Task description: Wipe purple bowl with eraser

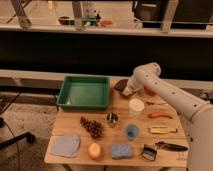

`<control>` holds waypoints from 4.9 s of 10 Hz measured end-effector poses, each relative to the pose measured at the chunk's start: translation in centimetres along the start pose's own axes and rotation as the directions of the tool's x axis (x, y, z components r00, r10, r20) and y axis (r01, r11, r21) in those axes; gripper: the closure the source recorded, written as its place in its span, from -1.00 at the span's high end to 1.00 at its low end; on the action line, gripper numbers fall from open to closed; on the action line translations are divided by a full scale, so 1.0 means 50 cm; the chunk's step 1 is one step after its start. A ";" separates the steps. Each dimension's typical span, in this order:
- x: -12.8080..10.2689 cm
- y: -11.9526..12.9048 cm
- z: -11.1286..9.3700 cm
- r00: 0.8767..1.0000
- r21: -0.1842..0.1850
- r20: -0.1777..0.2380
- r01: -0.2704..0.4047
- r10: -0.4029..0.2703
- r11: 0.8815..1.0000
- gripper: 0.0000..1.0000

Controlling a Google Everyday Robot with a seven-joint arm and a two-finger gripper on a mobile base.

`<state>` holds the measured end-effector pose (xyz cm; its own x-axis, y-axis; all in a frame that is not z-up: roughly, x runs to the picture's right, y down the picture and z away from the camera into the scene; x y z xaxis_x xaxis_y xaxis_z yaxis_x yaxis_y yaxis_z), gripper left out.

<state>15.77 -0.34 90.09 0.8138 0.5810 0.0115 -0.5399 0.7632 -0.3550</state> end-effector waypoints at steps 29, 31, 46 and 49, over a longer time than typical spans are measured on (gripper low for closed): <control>0.062 -0.051 -0.026 0.996 0.041 -0.042 -0.075 0.077 0.996 -0.81; 0.085 -0.083 -0.019 0.991 0.057 -0.050 -0.123 0.125 0.991 -0.81; -0.018 -0.038 0.026 0.998 0.001 0.008 -0.068 0.068 0.998 -0.81; 0.006 -0.005 0.003 0.999 -0.013 -0.001 -0.047 0.047 0.999 -0.81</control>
<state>16.10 -0.33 90.32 0.7879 0.6158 -0.0057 -0.5743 0.7314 -0.3677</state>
